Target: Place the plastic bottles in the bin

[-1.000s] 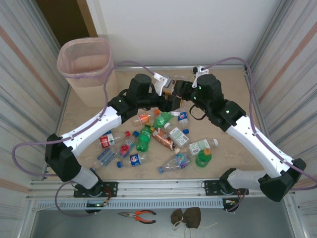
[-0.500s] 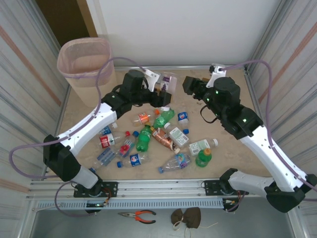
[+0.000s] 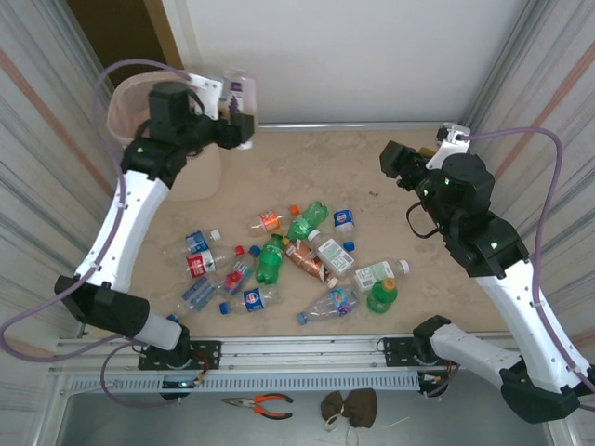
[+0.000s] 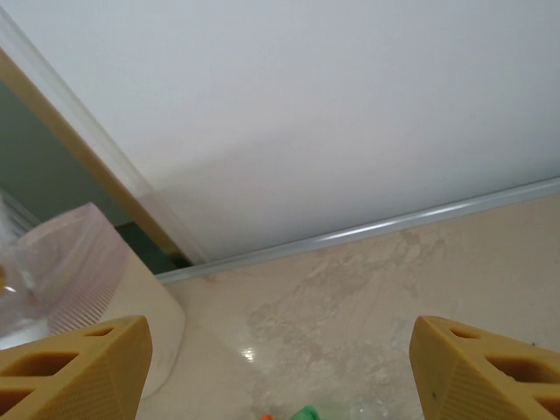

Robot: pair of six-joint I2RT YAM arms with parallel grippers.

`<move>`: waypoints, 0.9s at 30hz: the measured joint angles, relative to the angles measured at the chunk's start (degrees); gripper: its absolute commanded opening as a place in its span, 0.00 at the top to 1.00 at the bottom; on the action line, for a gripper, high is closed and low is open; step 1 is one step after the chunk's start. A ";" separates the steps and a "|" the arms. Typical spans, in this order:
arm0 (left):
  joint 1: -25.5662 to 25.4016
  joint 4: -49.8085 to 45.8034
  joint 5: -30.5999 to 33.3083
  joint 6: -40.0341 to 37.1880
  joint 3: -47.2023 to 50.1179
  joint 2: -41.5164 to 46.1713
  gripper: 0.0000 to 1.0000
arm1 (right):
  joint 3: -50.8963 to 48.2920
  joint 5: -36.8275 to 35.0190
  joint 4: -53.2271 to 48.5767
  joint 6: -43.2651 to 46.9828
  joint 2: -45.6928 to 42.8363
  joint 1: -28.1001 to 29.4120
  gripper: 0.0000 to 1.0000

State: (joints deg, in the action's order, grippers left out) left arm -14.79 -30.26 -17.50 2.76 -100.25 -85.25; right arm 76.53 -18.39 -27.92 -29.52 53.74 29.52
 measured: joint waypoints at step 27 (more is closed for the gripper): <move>20.87 -11.19 15.43 -12.07 -23.15 -23.54 0.35 | -0.44 0.46 -3.87 0.17 -0.15 -1.92 0.24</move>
State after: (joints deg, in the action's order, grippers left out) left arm 6.09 -41.45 -2.07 -9.30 -123.39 -108.79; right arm 76.09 -17.93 -31.79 -29.34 53.58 27.59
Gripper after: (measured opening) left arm 0.652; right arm 0.763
